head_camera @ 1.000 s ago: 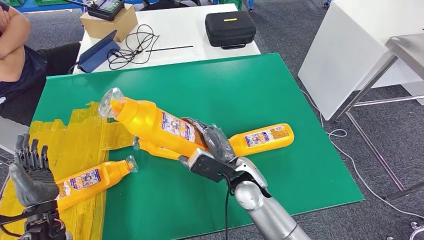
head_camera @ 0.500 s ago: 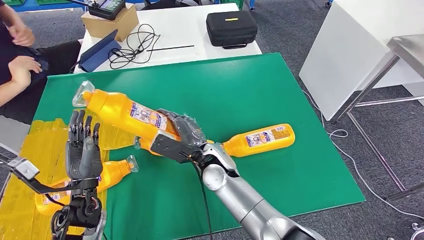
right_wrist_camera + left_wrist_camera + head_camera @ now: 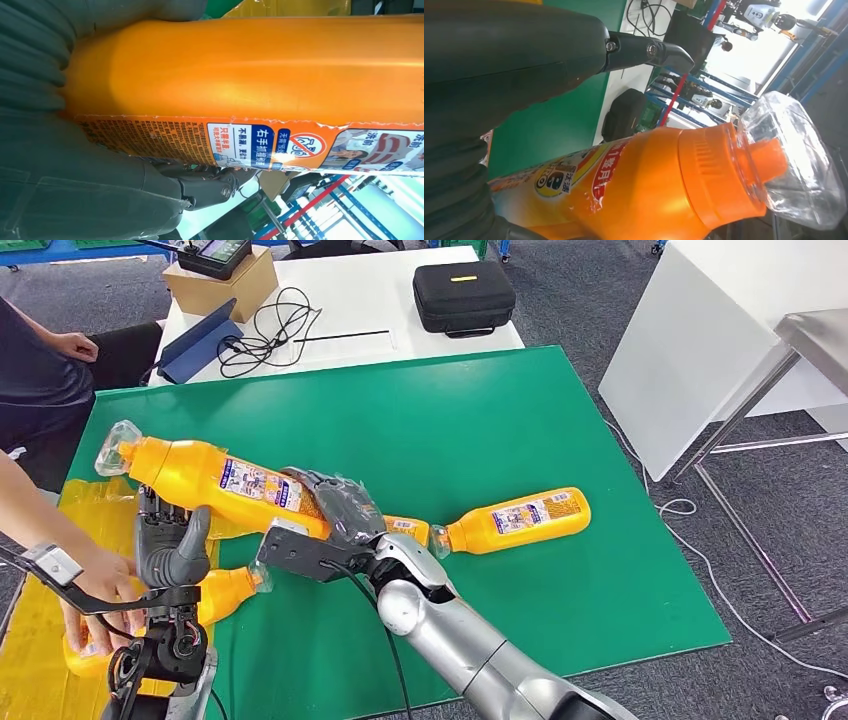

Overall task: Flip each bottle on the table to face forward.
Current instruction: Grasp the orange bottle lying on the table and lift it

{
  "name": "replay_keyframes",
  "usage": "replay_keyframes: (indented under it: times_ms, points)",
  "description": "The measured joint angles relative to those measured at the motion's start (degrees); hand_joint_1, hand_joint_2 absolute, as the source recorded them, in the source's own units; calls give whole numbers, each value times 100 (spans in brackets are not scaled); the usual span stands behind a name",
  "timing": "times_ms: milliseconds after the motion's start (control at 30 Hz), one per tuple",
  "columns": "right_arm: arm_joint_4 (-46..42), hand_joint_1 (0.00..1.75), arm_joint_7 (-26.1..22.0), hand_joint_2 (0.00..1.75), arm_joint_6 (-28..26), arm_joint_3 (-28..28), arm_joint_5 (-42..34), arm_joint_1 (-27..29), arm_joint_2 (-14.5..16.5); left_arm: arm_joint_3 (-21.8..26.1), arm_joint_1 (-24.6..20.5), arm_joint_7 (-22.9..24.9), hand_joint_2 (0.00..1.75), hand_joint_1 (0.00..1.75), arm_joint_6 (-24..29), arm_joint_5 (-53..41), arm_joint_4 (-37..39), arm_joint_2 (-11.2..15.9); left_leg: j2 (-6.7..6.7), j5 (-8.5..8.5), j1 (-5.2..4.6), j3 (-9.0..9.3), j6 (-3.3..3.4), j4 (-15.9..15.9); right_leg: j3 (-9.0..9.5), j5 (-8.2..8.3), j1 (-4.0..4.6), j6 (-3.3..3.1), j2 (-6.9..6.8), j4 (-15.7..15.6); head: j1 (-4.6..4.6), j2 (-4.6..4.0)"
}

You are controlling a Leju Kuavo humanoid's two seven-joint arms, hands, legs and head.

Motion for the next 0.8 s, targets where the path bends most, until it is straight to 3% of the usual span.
replay_keyframes:
  times_ms: [233, 367, 533, 667, 800]
  points:
    - [27, 175, 24, 175, 23, 39, 45, -3, 1, 18, 0, 12, 175, 0, -44, 44, 26, -1, 0, 0, 1, 0, 0, 0, -1, 0, 1, 0, 0, 0, -1, 0]
    - [96, 175, 241, 175, 78, 183, 517, -32, 12, 26, -5, 98, 175, 0, -164, 244, 34, -1, 2, 0, 1, 0, 0, -1, -1, 0, 1, 0, 0, 0, -1, 0]
    - [291, 175, 565, 175, -5, 604, 1467, -32, 80, 52, 37, 544, 175, 0, -737, 1041, 87, -14, 2, 0, 2, -1, 0, -1, -4, 0, 2, 0, 1, 0, -1, 0]
    - [403, 175, 634, 175, -100, 787, 1755, -39, 95, 44, 109, 775, 175, 0, -1181, 1587, 202, -29, 4, 0, 1, -1, 0, 0, -6, 0, 1, 0, 2, 0, -2, 0]
    - [443, 175, 670, 175, -84, 868, 1799, -38, 93, 38, 125, 827, 175, 171, -1285, 1779, 311, -30, 3, 0, 0, -2, 0, 0, -6, 0, 1, 0, 1, -1, -1, 0]
